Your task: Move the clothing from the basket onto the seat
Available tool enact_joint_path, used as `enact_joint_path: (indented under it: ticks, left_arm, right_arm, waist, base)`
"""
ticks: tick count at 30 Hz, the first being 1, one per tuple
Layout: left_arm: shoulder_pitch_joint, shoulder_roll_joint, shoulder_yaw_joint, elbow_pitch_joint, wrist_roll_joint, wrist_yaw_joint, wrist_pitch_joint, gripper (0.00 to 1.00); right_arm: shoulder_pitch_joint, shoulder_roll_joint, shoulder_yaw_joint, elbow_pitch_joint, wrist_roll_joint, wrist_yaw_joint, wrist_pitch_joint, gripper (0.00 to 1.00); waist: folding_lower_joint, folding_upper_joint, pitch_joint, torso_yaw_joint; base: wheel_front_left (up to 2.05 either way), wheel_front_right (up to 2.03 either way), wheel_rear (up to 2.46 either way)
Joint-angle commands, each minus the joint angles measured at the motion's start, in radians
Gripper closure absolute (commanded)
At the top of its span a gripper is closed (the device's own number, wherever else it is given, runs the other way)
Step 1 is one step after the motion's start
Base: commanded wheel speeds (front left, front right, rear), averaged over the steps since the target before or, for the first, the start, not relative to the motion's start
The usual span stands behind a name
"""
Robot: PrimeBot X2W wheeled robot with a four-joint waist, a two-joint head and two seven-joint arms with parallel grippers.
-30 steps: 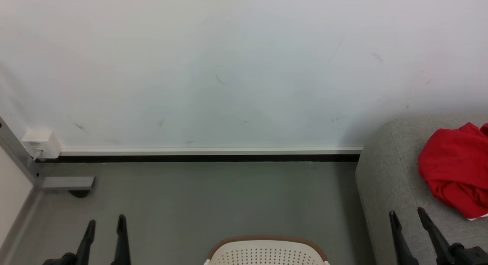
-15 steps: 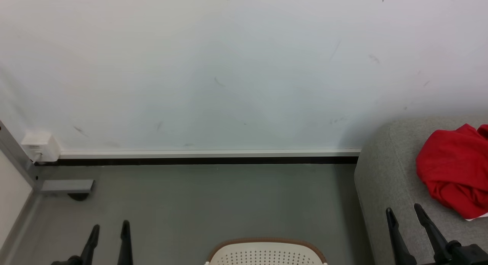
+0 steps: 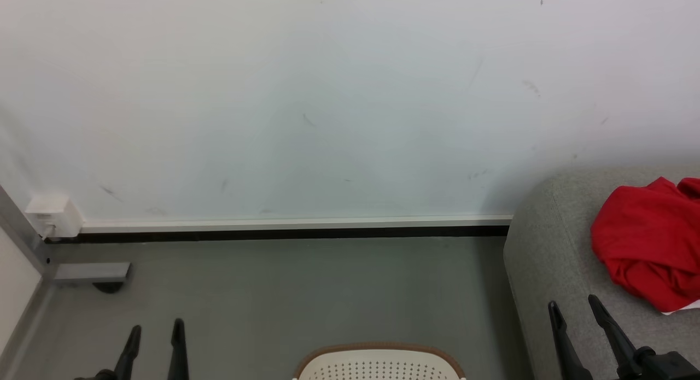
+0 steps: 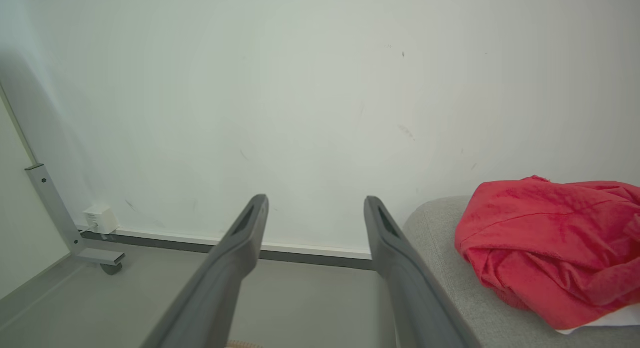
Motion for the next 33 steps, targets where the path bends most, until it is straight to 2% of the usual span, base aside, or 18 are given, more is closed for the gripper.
enact_joint_path:
  ticks: [1,4,5,8,18,33]
  left_arm:
    - [-0.002,0.001,0.004,0.004,0.012,-0.002,0.0,0.0]
    - [-0.001,-0.001,0.007,0.012,0.001,-0.006,0.0,0.0]
    - [0.0,-0.003,0.004,0.01,-0.002,-0.003,0.0,1.0]
    - [0.009,-0.012,0.003,0.04,-0.006,-0.003,0.004,1.0]
    - [-0.031,-0.011,0.015,0.052,-0.195,-0.005,0.066,1.0]
    - [-0.047,-0.009,0.002,0.002,-0.45,0.022,0.122,1.0]
  right_arm:
    - [-0.002,-0.002,0.001,0.004,0.009,-0.003,-0.007,0.0]
    - [-0.001,-0.001,0.004,0.004,0.014,-0.003,-0.007,0.0]
    - [0.0,0.001,0.003,0.001,0.004,0.0,0.0,1.0]
    - [0.013,0.004,0.006,0.022,0.007,0.0,0.004,1.0]
    - [-0.009,0.016,-0.029,0.028,0.186,0.0,0.054,1.0]
    - [-0.039,0.03,-0.071,0.034,0.417,0.0,0.116,1.0]
  waist:
    - [0.0,0.0,-0.001,-0.001]
    - [0.0,0.0,-0.002,-0.004]
    - [0.0,0.0,-0.002,-0.004]
    - [0.0,0.0,-0.002,-0.005]
    - [0.0,0.0001,0.003,-0.001]
    - [0.0,0.0,0.012,0.005]
  base:
    - [0.0,0.0,0.0]
    - [0.0,0.0,0.0]
    - [0.0,0.0,0.0]
    - [0.0,0.0,0.0]
    - [0.0,0.0,0.0]
    - [0.0,0.0,0.0]
